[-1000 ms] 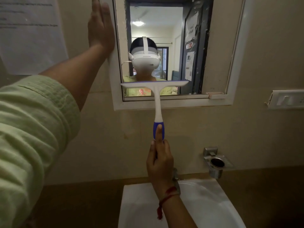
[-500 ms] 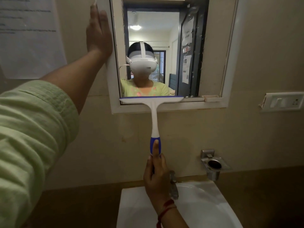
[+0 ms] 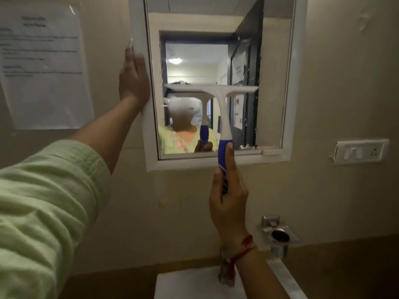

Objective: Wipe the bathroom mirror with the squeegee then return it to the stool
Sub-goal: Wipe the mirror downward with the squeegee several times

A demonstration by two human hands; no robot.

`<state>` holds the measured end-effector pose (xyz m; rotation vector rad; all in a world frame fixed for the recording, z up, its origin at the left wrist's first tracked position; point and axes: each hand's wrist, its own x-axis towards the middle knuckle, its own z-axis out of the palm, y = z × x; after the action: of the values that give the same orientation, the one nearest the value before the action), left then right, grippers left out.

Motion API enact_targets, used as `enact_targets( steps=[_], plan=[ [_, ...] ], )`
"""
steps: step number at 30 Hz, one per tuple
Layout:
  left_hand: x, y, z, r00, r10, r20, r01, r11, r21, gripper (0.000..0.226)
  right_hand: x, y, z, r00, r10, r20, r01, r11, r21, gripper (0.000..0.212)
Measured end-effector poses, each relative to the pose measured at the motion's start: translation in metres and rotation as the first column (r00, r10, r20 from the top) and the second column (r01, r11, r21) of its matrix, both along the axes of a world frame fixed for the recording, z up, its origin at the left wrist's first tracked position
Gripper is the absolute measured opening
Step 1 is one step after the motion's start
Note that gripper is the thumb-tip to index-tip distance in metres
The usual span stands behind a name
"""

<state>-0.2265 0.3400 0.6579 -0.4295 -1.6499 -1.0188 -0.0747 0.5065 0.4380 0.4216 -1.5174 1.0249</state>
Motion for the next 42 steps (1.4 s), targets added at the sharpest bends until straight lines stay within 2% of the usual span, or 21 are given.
enact_targets(
  steps=[10, 17, 28, 42],
  plan=[
    [0.003, -0.002, -0.001, 0.99, -0.01, -0.138, -0.002, 0.996, -0.09, 0.047, -0.027, 0.036, 0.154, 0.969, -0.019, -0.246, 0.028, 0.999, 0.032, 0.047],
    [0.005, -0.001, -0.001, 0.985, 0.018, -0.174, -0.034, 0.996, -0.085, 0.047, -0.039, 0.036, 0.234, 0.958, -0.085, -0.275, 0.111, 0.991, 0.079, 0.048],
    [0.005, -0.001, -0.001, 0.983, 0.012, -0.183, -0.029, 0.996, -0.089, 0.048, -0.066, 0.045, 0.273, 0.979, -0.125, -0.159, 0.134, 0.989, 0.053, 0.048],
    [0.002, -0.001, -0.001, 0.98, 0.001, -0.198, -0.018, 0.997, -0.082, 0.048, -0.069, 0.041, 0.271, 0.97, -0.194, -0.144, 0.209, 0.972, 0.103, 0.051]
  ],
)
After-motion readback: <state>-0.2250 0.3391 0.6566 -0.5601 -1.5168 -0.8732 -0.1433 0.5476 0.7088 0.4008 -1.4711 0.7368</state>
